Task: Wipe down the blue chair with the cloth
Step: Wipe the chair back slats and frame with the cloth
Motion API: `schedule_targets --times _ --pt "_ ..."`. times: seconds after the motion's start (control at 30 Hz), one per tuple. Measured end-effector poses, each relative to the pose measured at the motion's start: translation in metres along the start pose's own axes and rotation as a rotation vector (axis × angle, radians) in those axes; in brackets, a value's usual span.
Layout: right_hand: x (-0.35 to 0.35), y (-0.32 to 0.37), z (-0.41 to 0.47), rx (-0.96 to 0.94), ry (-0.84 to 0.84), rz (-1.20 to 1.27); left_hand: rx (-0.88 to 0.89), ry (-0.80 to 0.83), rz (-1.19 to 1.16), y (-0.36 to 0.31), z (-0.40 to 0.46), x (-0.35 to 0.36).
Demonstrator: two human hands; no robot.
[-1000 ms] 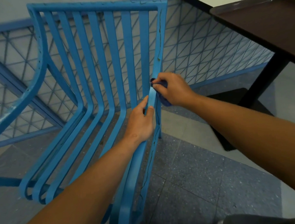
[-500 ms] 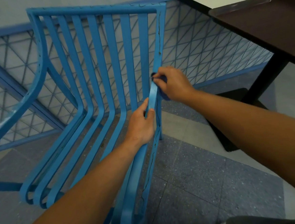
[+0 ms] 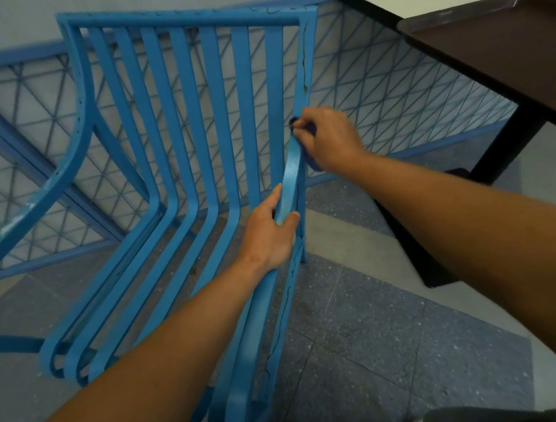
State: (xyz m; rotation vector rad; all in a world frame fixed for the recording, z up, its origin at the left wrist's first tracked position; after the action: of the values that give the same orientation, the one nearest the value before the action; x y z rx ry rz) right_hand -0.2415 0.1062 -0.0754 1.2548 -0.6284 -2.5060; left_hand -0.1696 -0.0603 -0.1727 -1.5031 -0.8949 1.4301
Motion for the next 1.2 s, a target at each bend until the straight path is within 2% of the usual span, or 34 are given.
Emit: schedule_targets --times 0.4,0.5,0.63,0.8,0.93,1.0,1.07,1.13,1.2 --pt "0.009 0.009 -0.084 0.061 0.160 0.154 0.028 0.026 0.179 0.003 -0.009 -0.005" --pt "0.001 0.014 -0.094 0.007 0.171 0.124 0.039 0.055 0.205 0.007 -0.019 -0.005" --pt "-0.009 0.021 -0.103 -0.161 0.205 -0.018 0.042 0.071 0.214 0.014 -0.031 -0.005" --pt "-0.025 0.018 -0.064 -0.278 0.140 -0.130 0.101 0.047 0.296 -0.004 -0.027 -0.008" --pt "-0.037 0.019 -0.012 -0.323 0.074 -0.242 0.206 0.017 0.309 -0.031 0.015 0.000" --pt "-0.048 0.017 0.009 -0.298 0.030 -0.254 0.238 0.036 0.278 -0.041 0.034 0.015" --pt "-0.057 0.012 0.023 -0.230 -0.038 -0.224 0.270 -0.020 0.268 -0.044 0.042 0.025" --pt "-0.056 0.007 0.018 -0.148 -0.089 -0.149 0.268 -0.088 0.262 -0.036 0.044 0.031" --pt "-0.044 0.006 -0.006 -0.136 -0.065 -0.103 0.300 -0.133 0.262 -0.029 0.045 0.032"
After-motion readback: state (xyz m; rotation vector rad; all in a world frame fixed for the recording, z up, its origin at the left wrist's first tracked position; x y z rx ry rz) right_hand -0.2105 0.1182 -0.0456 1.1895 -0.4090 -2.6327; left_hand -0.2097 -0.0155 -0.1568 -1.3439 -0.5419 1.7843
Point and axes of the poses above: each hand's wrist, its own z-axis towards the middle knuckle, its own x-axis out of the palm, y = z × x, the point moved 9 cm from there along z, towards the middle knuckle, and after that the axes turned 13 degrees about -y, right-handed, at the moved point
